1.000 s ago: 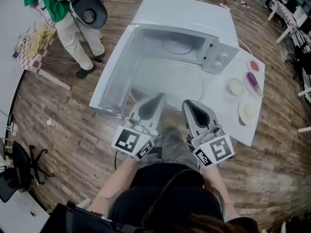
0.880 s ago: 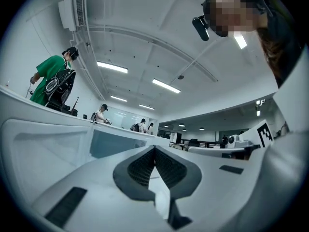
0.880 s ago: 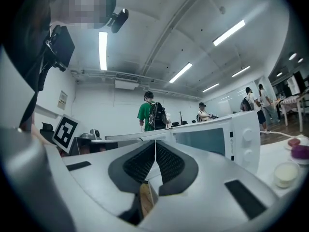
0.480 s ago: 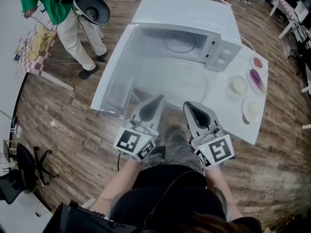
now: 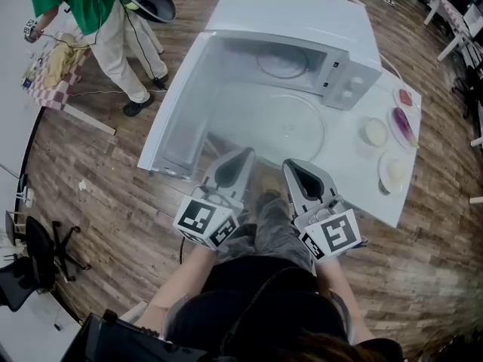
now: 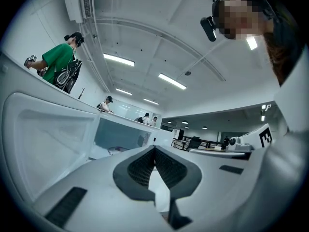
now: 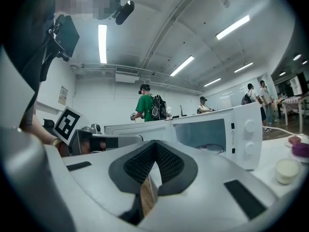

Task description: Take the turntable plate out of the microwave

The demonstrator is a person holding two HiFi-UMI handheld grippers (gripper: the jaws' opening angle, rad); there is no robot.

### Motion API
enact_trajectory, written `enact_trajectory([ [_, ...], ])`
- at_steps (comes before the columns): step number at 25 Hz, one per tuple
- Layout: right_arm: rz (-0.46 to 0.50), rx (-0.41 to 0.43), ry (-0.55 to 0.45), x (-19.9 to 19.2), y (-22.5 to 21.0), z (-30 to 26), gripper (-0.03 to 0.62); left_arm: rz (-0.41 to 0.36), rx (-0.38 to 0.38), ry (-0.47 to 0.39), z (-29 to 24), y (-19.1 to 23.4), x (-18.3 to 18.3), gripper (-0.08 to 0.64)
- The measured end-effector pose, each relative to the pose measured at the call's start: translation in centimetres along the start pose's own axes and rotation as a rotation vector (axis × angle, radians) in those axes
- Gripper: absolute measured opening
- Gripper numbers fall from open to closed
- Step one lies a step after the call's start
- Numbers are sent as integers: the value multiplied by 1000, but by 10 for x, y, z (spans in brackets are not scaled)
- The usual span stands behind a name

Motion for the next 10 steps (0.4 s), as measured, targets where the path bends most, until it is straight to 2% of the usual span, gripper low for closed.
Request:
enact_trajectory([
  [10, -28, -2, 8, -8, -7, -7, 20, 8, 4, 32, -9, 7, -4, 12],
])
Point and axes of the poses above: the fingertips, and each gripper's own axes: z backward along the fingers, y to its left, x out of its top, the point moved 10 cm from there along z, backward along the fingers, and after that the axes turned 9 degrees about -x, right-handed, at the moved point
